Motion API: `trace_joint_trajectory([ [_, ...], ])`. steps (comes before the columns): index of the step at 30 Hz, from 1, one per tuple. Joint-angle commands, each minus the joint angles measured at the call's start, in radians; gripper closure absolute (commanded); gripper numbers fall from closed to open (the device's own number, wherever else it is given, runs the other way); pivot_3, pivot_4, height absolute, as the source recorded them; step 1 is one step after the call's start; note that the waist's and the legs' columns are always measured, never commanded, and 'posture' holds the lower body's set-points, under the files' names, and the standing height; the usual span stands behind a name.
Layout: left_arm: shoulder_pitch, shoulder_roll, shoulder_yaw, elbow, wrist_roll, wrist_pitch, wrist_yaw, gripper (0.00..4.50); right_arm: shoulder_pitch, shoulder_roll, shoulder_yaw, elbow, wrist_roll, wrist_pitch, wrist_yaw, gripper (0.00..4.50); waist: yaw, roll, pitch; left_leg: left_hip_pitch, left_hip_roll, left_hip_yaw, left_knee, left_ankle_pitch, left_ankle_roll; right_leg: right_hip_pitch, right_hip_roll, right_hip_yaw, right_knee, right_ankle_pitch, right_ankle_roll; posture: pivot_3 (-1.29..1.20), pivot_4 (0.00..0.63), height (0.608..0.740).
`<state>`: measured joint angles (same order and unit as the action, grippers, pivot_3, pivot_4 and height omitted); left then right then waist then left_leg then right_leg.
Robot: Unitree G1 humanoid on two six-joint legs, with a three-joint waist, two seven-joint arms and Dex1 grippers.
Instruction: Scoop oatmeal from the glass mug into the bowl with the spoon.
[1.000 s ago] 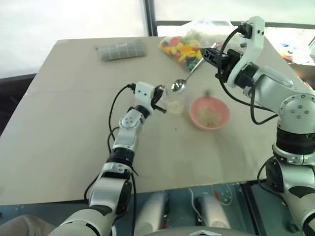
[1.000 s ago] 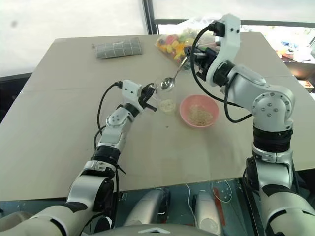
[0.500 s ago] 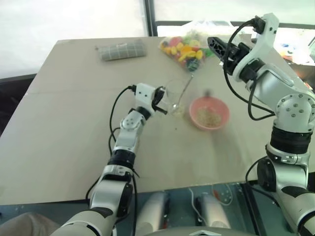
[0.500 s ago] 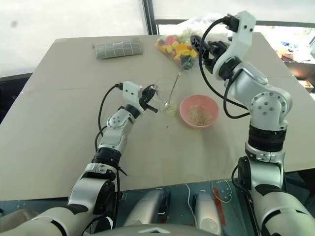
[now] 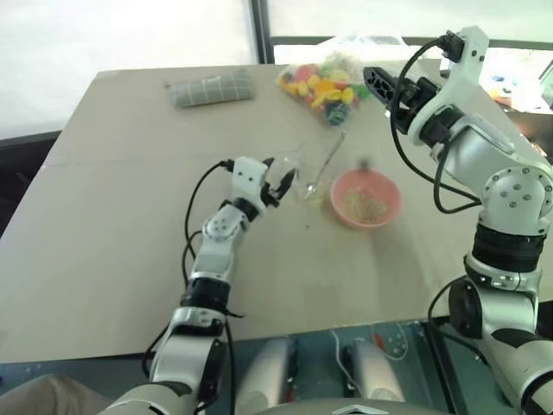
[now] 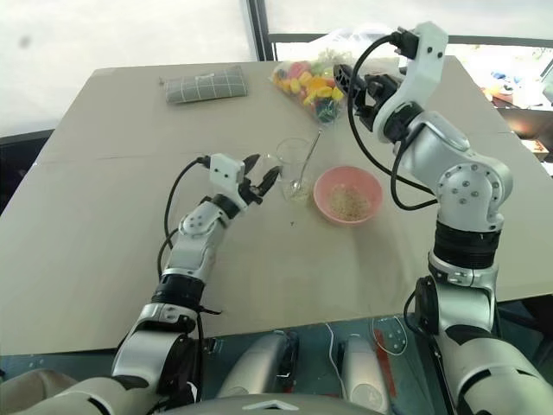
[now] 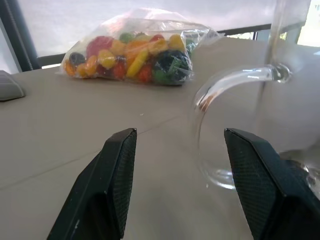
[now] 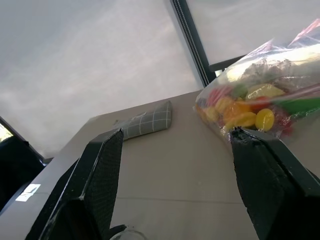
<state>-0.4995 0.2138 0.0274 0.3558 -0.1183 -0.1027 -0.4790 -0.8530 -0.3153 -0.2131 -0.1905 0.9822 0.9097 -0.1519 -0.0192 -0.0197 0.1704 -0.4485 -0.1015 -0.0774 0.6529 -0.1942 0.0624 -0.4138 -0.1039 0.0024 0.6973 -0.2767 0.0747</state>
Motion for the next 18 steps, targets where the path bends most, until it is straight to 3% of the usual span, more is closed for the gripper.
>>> trace_joint_trajectory([
  [1,0.058,0.026,-0.009,-0.15,-0.017,0.065,-0.017,1.6,0.04,-0.036,-0.045,-0.069,-0.002,-0.003,0.026,1.07,0.002,0.0,0.0,0.0,0.0,0.0,0.0,0.0,0.0,0.0,0.0,0.0,0.0,0.0,0.0,0.0,0.15,0.718],
  [6,0.227,0.037,0.054,-0.437,-0.143,0.277,0.008,1.6,0.264,-0.203,-0.069,-0.156,-0.094,-0.066,0.205,1.07,0.011,0.0,0.0,-0.001,-0.001,-0.001,0.0,0.0,0.0,0.0,0.0,0.001,-0.002,0.0,0.0,0.0,0.15,0.718],
  [10,0.479,0.064,0.152,-0.701,-0.278,0.438,0.032,1.6,0.601,-0.327,-0.163,-0.237,-0.112,-0.211,0.552,1.07,0.005,0.001,0.0,-0.001,0.0,-0.001,-0.001,-0.001,0.001,0.001,-0.001,0.003,-0.003,0.0,0.0,0.0,0.15,0.718],
  [11,0.537,0.083,0.167,-0.754,-0.293,0.45,0.02,1.55,0.681,-0.358,-0.175,-0.239,-0.132,-0.242,0.627,0.82,0.002,0.003,-0.001,0.0,0.001,0.0,-0.002,-0.001,0.002,0.002,-0.001,0.004,-0.004,0.0,0.0,0.0,0.15,0.718],
  [14,0.672,0.124,0.193,-0.867,-0.31,0.458,0.003,0.7,0.895,-0.417,-0.17,-0.238,-0.212,-0.34,0.813,0.0,0.004,0.007,-0.001,0.003,0.003,0.001,-0.003,-0.004,0.005,0.002,0.001,0.005,-0.002,0.0,-0.001,0.0,0.15,0.718],
  [16,0.774,0.151,0.203,-0.909,-0.305,0.462,-0.016,0.03,1.021,-0.424,-0.14,-0.22,-0.287,-0.419,0.891,0.0,0.011,0.007,-0.002,0.008,0.004,0.0,-0.002,-0.004,0.005,0.007,0.001,0.004,-0.003,-0.001,-0.001,0.0,0.15,0.718],
  [18,0.857,0.161,0.209,-0.936,-0.312,0.483,-0.014,0.03,1.087,-0.414,-0.111,-0.185,-0.354,-0.505,0.941,0.0,0.008,0.013,-0.005,0.021,0.005,0.0,-0.004,-0.007,0.002,0.023,0.0,0.003,-0.011,-0.003,-0.004,0.0,0.15,0.718],
])
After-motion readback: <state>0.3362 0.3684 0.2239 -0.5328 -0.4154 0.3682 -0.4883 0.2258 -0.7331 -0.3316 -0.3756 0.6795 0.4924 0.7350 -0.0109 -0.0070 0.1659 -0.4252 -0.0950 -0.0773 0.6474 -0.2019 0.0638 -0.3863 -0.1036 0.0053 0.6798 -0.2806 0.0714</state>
